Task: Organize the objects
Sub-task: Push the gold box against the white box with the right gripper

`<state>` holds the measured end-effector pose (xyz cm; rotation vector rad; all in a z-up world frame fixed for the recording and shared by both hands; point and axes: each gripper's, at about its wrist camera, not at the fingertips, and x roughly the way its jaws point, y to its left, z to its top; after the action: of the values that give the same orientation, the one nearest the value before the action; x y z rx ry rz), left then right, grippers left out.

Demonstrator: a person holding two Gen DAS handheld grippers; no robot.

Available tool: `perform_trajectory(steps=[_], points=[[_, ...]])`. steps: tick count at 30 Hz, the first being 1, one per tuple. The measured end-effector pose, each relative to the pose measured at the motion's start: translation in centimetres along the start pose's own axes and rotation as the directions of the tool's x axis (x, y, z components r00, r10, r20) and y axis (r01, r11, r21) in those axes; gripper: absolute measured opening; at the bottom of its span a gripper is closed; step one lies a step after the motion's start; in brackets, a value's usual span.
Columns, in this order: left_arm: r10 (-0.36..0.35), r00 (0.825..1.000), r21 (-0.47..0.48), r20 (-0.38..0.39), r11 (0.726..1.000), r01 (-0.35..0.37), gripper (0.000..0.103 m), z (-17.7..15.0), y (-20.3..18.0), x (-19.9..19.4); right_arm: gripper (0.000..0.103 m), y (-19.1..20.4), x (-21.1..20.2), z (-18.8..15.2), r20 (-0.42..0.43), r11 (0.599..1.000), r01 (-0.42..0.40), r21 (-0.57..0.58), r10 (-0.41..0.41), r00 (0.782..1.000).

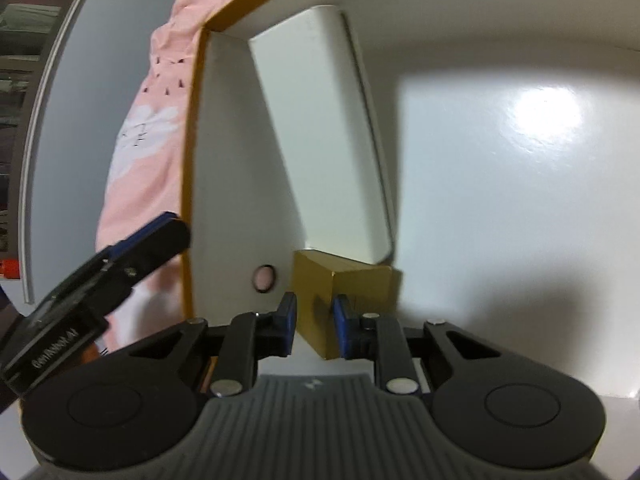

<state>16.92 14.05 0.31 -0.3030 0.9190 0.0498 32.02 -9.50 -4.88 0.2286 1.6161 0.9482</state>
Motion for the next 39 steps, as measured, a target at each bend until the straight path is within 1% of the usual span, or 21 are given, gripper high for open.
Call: perform_trajectory(steps=[5, 7, 10, 14, 15, 16, 17, 18, 19, 20, 21, 23, 24, 28, 31, 33, 34, 36, 39], points=[[-0.001, 1.000, -0.009, 0.005, 1.000, 0.001, 0.047, -0.1, 0.1, -0.4, 0.025, 0.5, -0.1, 0.6, 0.006, 1.000, -0.011, -0.011, 0.011, 1.000], [-0.005, 1.000, -0.017, 0.005, 1.000, 0.005, 0.047, 0.0, 0.1, -0.3, 0.025, -0.1, 0.1, -0.9, 0.007, 1.000, -0.019, -0.013, 0.019, 1.000], [-0.012, 1.000, -0.026, 0.003, 1.000, 0.012, 0.047, 0.1, 0.1, -0.2, 0.021, -0.6, -0.3, -1.5, 0.007, 0.998, -0.051, -0.029, 0.052, 0.999], [0.003, 1.000, -0.022, 0.004, 1.000, -0.003, 0.047, 0.0, 0.1, -0.3, 0.012, 0.6, 2.0, -1.4, 0.004, 0.996, -0.072, -0.053, 0.072, 0.997], [0.004, 1.000, -0.026, 0.005, 1.000, -0.004, 0.047, 0.1, 0.1, -0.3, 0.011, 0.8, 2.3, -1.4, 0.004, 0.996, -0.068, -0.060, 0.068, 0.998], [0.003, 1.000, -0.029, 0.008, 1.000, -0.002, 0.047, 0.1, 0.2, -0.4, 0.013, 0.9, 2.1, -1.5, 0.005, 0.996, -0.060, -0.073, 0.061, 0.998], [0.001, 1.000, -0.030, 0.011, 1.000, -0.001, 0.047, 0.1, 0.2, -0.5, 0.022, 1.3, 1.9, -1.7, 0.012, 0.994, -0.049, -0.093, 0.050, 0.999], [0.002, 1.000, -0.029, 0.014, 1.000, -0.001, 0.047, 0.1, 0.2, -0.5, 0.029, 1.7, 1.4, -1.9, 0.036, 0.993, -0.023, -0.117, 0.028, 0.999], [0.002, 1.000, -0.030, 0.016, 1.000, -0.001, 0.046, 0.1, 0.3, -0.5, 0.046, 2.0, 0.6, -2.2, 0.071, 0.990, 0.004, -0.142, 0.006, 0.997], [0.000, 1.000, -0.036, 0.021, 0.999, 0.001, 0.046, 0.1, 0.4, -0.5, 0.052, 2.4, 0.1, -2.4, 0.106, 0.986, 0.030, -0.162, -0.013, 0.994], [0.000, 1.000, -0.042, 0.021, 0.999, 0.001, 0.046, 0.2, 0.5, -0.5, 0.054, 2.7, -0.4, -2.6, 0.142, 0.982, 0.071, -0.177, -0.046, 0.989], [0.004, 1.000, -0.050, 0.023, 0.999, -0.003, 0.046, 0.2, 0.6, -0.4, 0.063, 2.9, -0.8, -2.9, 0.165, 0.975, 0.141, -0.169, -0.113, 0.980], [0.006, 1.000, -0.056, 0.028, 0.998, -0.004, 0.046, 0.2, 0.7, -0.5, 0.063, 2.7, -0.7, -3.0, 0.150, 0.976, 0.153, -0.153, -0.130, 0.980], [0.010, 0.999, -0.079, 0.044, 0.997, -0.007, 0.046, 0.2, 1.2, -1.1, 0.065, 1.9, 1.8, -2.8, 0.068, 0.988, 0.133, -0.072, -0.128, 0.989], [0.014, 0.999, -0.083, 0.046, 0.996, -0.011, 0.046, 0.3, 1.4, -1.3, 0.066, 1.9, 3.2, -3.0, 0.073, 0.986, 0.159, -0.041, -0.156, 0.985], [0.011, 0.999, -0.084, 0.047, 0.996, -0.007, 0.046, 0.2, 1.4, -1.3, 0.064, 1.7, 3.9, -2.9, 0.067, 0.985, 0.168, -0.026, -0.166, 0.984], [0.008, 0.999, -0.085, 0.047, 0.996, -0.004, 0.046, 0.2, 1.4, -1.3, 0.055, 1.6, 4.1, -2.9, 0.056, 0.985, 0.171, -0.025, -0.169, 0.984], [0.003, 0.999, -0.084, 0.048, 0.996, 0.001, 0.046, 0.2, 1.5, -1.4, 0.053, 1.6, 4.2, -3.1, 0.052, 0.984, 0.172, -0.040, -0.170, 0.984], [-0.002, 0.999, -0.084, 0.049, 0.996, 0.006, 0.046, 0.2, 1.6, -1.3, 0.052, 2.1, 3.5, -3.1, 0.029, 0.979, 0.178, -0.101, -0.176, 0.984]])
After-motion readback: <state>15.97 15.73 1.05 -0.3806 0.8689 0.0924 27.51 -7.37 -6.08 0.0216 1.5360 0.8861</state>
